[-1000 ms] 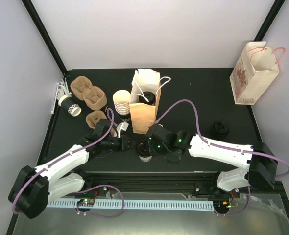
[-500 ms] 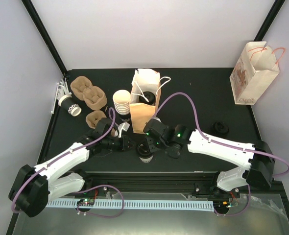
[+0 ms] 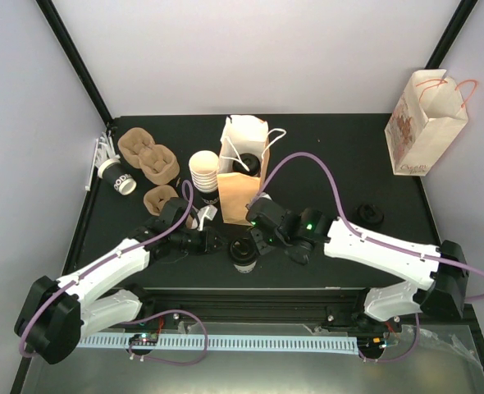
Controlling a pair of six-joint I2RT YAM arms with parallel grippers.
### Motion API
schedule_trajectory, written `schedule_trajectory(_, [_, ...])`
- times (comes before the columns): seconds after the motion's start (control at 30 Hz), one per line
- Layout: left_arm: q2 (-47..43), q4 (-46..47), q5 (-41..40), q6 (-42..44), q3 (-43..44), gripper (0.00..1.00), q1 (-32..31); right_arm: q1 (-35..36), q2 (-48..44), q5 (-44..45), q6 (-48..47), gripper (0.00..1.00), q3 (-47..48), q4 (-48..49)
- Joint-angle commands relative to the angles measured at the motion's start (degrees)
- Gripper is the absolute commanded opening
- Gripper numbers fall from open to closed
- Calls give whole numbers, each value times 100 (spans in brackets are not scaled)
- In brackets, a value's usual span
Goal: Pack the takeout coffee
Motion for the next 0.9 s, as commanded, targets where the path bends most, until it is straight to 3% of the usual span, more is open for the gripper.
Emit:
schedule_trajectory(0.0, [89,-310,-83,71,146,13,-47,24,-499,559,-463,55,145,150])
schedule_trajectory(0.1, [77,-313,-82,66,138,13,-53,21,-785,845,-549,59,-37,448])
schedule_trajectory(0.2, [88,-310,-81,76,140,13,-52,24,-1045,489,-1269,69,-413,1019])
schedule_trajectory(0.3, [95,-301,-72,79,146,13,-48,24,-1137,454,-1616,72,-483,1031])
schedule_trajectory(0.47, [95,-305,-67,87,147,14,-53,21,-1300,226,-1788,94,-371,876])
schedule_trajectory(0.87, [95,-312,-48,66,142,14,-54,21,-1182,-77,-1892,100,-510,939])
